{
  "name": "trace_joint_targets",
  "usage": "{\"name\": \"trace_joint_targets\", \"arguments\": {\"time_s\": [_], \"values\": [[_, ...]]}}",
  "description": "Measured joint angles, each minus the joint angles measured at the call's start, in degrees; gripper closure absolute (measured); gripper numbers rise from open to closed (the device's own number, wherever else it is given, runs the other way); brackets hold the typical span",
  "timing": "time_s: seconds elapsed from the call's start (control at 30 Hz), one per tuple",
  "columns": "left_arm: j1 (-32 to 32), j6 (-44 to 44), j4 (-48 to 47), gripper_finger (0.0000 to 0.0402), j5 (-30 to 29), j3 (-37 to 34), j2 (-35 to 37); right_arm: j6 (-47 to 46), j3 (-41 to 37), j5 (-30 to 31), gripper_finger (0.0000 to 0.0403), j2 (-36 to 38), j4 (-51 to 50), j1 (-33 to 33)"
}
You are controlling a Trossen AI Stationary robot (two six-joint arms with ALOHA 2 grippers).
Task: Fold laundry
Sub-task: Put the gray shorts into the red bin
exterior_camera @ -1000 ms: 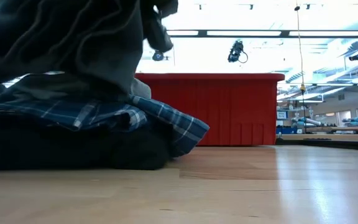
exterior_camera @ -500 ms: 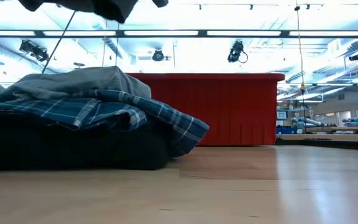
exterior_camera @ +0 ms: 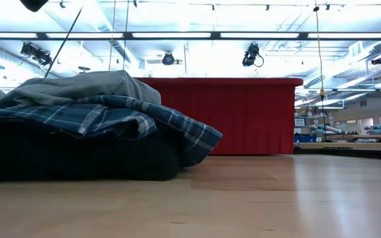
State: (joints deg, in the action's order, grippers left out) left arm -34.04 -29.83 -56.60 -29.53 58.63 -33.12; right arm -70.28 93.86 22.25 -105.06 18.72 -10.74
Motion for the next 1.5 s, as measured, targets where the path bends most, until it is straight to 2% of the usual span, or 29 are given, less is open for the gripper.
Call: {"name": "trace_joint_targets", "arguments": {"time_s": [0.23,0.5,0.6,0.7,0.77,0.87,0.97,1.1,1.23,1.37,1.5], "values": [[0.0,-0.1,1.5,0.0228,-0.7,0.0,0.0,2.9,0.0,-4.7,0.032,1.5,-0.4,4.8],[0.0,-1.2,1.9,0.0228,-3.3,0.0,-0.2,3.0,0.0,-16.9,0.032,2.3,0.3,13.8],[0.1,-1.5,4.0,0.0228,-7.6,0.0,-0.3,2.8,0.0,-22.3,0.032,2.3,2.2,17.0],[0.1,-1.0,7.4,0.0228,-15.3,0.0,-1.0,2.7,0.0,-27.2,0.032,2.3,3.2,19.9],[0.1,1.0,10.1,0.0228,-19.8,0.0,-1.7,2.6,0.0,-30.3,0.032,2.3,3.7,22.0],[0.6,5.6,13.6,0.0228,-23.5,0.0,-2.9,2.4,0.0,-34.5,0.032,2.3,4.2,26.0],[2.5,8.3,16.2,0.0228,-24.3,0.0,-4.5,1.1,0.0,-38.6,0.032,2.4,5.2,30.0],[5.7,7.3,17.1,0.0228,-24.3,0.0,-6.4,1.0,0.0,-42.8,0.032,2.4,5.9,34.3],[10.2,2.6,17.2,0.0228,-21.1,0.0,-7.1,0.7,0.0,-46.7,0.032,2.4,6.5,38.7],[14.5,1.6,17.7,0.0228,-17.4,0.0,-7.7,0.9,0.0,-48.3,0.032,2.4,6.2,43.4],[18.4,2.4,18.2,0.0228,-17.2,0.0,-8.3,2.7,0.0,-51.9,0.032,2.4,6.3,48.0]]}}
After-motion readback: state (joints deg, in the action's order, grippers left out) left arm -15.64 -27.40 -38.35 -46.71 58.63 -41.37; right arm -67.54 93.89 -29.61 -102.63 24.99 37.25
